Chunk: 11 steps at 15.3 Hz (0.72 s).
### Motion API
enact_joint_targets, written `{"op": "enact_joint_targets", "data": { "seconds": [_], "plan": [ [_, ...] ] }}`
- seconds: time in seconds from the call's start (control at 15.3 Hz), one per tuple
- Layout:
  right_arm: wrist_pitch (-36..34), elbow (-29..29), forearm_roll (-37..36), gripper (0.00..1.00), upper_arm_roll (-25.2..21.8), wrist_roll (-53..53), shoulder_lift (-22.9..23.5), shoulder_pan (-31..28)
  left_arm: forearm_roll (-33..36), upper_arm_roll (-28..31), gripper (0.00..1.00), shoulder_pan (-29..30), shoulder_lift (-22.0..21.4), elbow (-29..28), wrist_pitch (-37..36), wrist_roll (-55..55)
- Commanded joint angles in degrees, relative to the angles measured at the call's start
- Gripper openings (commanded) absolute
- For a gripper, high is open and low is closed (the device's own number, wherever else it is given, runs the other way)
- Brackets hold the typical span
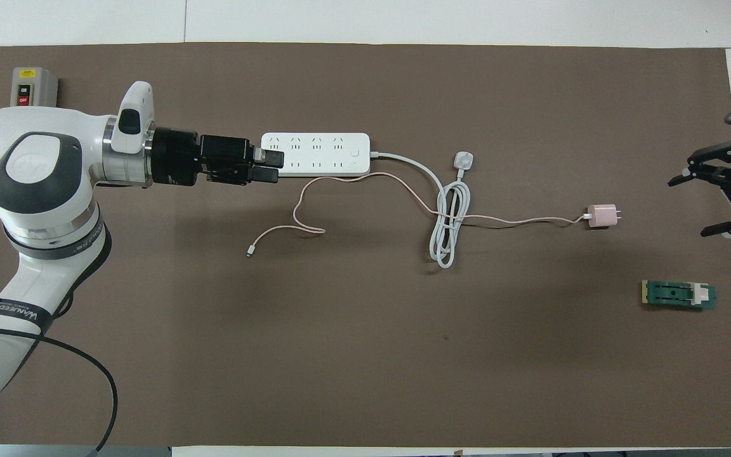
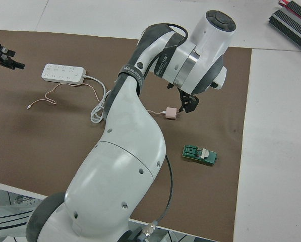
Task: Plug charger into power strip
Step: 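Hold the power strip with the left gripper while the right gripper reaches the charger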
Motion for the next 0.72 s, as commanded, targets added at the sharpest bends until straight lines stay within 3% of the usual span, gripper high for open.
{"op": "enact_joint_targets", "data": {
  "seconds": [0.0,0.33,0.65],
  "plan": [
    [3.6,-4.2,5.7,1.0,0.6,3.2,1.6,-2.6,-8.1,-0.5,1.0,-0.1,-4.6,-10.0,2.2,5.9],
    [5.7,-3.9,13.0,1.0,0.2,4.8,9.1,-4.5,-14.5,-0.5,1.0,-0.8,-1.0,-8.7,3.4,6.0],
    [6.2,-4.0,17.2,1.0,0.2,4.9,13.3,-5.0,-17.7,-3.3,1.0,-1.1,6.1,0.5,4.8,6.3]
  ]
}}
